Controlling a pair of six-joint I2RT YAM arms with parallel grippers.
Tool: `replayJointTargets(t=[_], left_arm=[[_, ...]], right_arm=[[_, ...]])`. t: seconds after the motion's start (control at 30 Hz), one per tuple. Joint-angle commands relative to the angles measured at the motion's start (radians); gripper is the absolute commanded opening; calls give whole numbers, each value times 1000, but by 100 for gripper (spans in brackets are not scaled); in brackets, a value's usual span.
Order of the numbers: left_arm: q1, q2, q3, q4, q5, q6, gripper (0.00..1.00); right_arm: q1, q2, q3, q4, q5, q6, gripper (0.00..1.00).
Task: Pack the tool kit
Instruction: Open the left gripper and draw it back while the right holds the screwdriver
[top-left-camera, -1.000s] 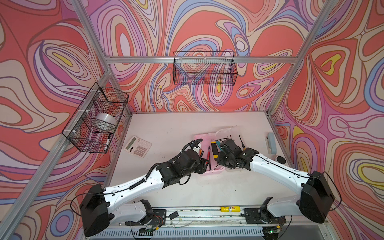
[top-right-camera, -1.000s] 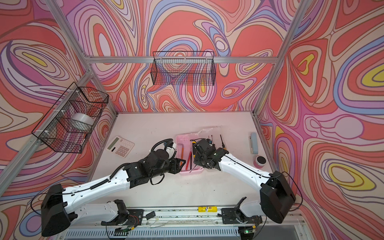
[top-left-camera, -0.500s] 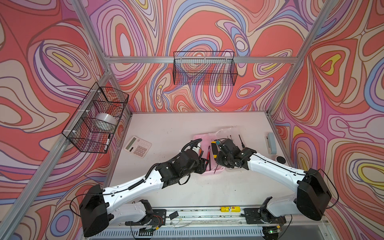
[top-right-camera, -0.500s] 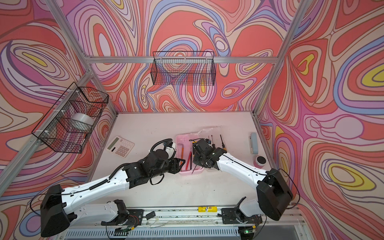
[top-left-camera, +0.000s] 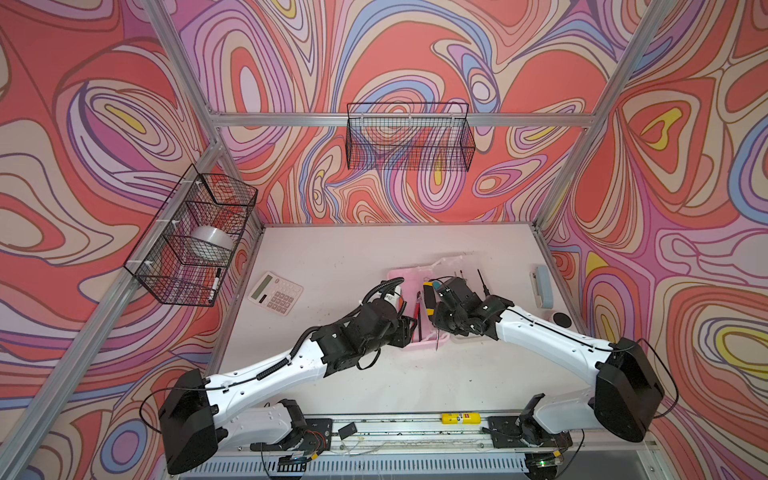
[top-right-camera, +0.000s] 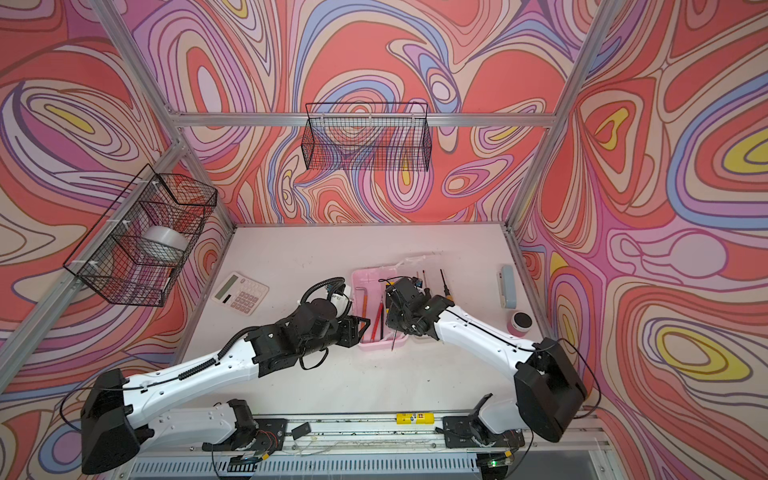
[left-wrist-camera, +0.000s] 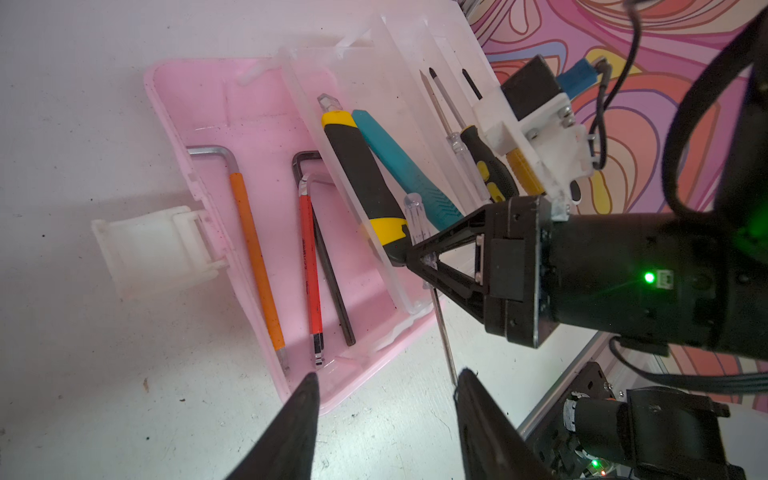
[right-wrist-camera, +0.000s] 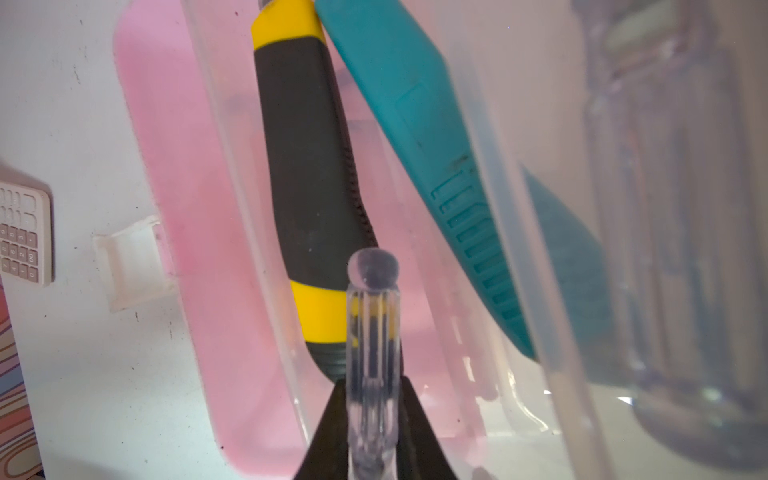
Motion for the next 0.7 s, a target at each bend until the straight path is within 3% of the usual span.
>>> replayJointTargets(t=[0.0,0.13,0.43,0.53,0.67], left_arm=[[3,1,-6,9,-20,4,53],[3,-10,-8,0,-34,4,53],[38,-93,-11,-83,-57,15,53],[76,-154,-23,-144,-68,22,53],[111,-225,-46,-188,-85,33,53]], right_arm=[[3,-29,21,7,15,-3,9],[3,-32,35,0,13,-14,0],[6,-20,106,-24,-87,-212,0],[6,-33,142,-77,-37,-250,0],[5,-40,233,-215,112,-349,0]])
